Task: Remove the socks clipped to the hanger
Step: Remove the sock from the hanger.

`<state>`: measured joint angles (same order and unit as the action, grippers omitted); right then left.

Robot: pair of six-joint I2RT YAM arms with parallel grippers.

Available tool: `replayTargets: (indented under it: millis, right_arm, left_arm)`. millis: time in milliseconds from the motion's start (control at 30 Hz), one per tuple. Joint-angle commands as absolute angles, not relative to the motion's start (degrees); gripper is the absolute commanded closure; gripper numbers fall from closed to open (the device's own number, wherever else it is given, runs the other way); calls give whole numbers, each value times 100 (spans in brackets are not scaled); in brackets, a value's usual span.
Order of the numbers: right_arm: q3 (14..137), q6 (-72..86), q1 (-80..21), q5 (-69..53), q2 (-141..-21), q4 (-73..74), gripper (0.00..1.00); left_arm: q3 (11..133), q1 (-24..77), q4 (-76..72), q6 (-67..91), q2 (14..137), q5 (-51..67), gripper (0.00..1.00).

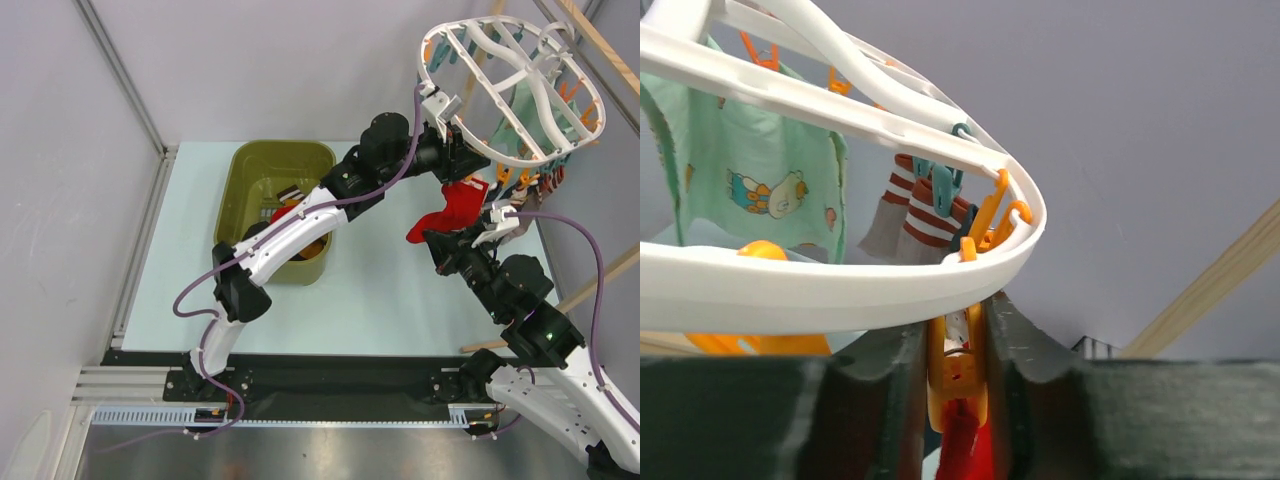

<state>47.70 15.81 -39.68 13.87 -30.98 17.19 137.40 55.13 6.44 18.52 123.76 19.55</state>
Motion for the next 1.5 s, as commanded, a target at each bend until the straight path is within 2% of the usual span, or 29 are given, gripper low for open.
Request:
replayTargets:
  millis: [0,33,67,133,433,500,633,833,1100,1200,1233,1300,1333,1467]
  right_arm:
    - [4878,1494,-3990,1380,-3138,1485,100]
    - [4869,1494,-3999,1380,-3138,1477,100]
    - [4860,1503,-3990,1371,-3138,1477,100]
    - [4860,1512,-3990,1371,-3138,1459,100]
    - [4852,1556,-3990,1441,-3111,1477,100]
    - [4852,1547,-3990,1459,-3103,1485,100]
    - [4843,1556,-3990,1459,-3076,1494,100]
    - [4860,1547,-3990,1441,-3050,1503,100]
    - [4860,1547,-3990,1459,-3006,1529,100]
    - [4852,1538,-3990,1459,-3006,1529,100]
    - [4852,1547,-3990,1450,-3006,1521,100]
    - [4869,1547,-3990,1450,-3023,1538,100]
    - [4860,1538,-3990,1450,-3023,1529,100]
    - [4852,1556,-3990,1450,-3023,1538,100]
  left_arm:
    - [14010,5484,404,1775,12120,1854,81]
    - [14010,5484,404,1784,12103,1837,85]
    - [14001,5484,413,1793,12085,1837,94]
    - [13984,5484,404,1802,12032,1819,99]
    - [13905,5484,545,1784,11892,1662,99]
    - [13773,5484,449,1784,11804,1617,73]
    - [13693,5502,448,1714,11751,1478,55]
    - [13746,5528,545,1617,11777,1266,50]
    - [13834,5563,589,1529,11839,1222,50]
    - [13869,5572,571,1459,11856,1265,60]
    - [13913,5572,580,1459,11848,1318,80]
    - [13992,5572,624,1459,11900,1336,96]
    - [14036,5572,615,1468,11909,1371,100]
    - [14036,5564,571,1485,11900,1476,100]
